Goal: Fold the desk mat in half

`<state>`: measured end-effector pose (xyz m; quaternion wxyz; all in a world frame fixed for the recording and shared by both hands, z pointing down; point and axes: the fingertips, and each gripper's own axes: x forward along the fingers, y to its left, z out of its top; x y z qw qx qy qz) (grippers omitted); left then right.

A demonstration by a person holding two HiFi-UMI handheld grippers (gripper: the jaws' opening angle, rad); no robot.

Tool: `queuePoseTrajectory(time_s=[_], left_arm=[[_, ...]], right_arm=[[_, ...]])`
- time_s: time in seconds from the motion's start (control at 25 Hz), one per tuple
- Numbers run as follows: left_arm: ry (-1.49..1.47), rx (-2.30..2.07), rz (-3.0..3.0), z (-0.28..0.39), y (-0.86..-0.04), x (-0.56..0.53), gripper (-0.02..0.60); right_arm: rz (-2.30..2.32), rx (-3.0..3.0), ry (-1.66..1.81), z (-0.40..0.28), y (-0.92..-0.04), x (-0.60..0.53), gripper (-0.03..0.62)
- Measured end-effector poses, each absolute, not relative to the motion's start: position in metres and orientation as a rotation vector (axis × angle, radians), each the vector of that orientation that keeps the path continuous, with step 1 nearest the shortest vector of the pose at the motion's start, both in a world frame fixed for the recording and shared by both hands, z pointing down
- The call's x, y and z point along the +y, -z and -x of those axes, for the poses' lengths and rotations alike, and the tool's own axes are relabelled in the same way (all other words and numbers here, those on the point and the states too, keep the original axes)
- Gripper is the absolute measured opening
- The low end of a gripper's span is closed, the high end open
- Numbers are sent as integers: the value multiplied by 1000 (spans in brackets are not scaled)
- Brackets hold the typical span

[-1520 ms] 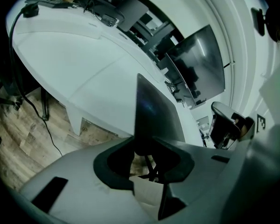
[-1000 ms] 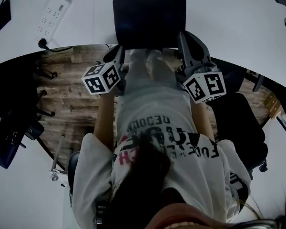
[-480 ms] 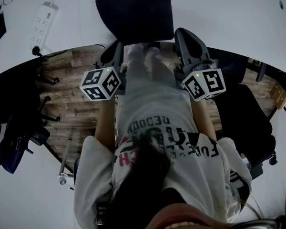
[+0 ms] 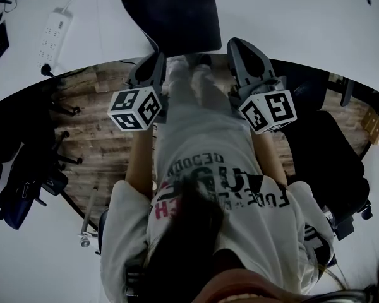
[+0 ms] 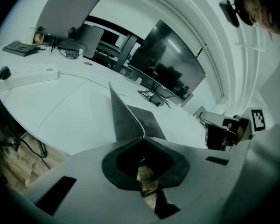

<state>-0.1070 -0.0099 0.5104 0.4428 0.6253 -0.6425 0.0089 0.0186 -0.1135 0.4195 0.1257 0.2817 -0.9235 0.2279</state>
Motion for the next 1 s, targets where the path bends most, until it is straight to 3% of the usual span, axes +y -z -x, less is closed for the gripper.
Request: queuePoseTrajectory(time_s=[1.0], left_arm=[[-29, -1595, -1587, 70, -500, -30, 12]], right_arm=[[-824, -2761, -643, -32, -399, -137, 0]])
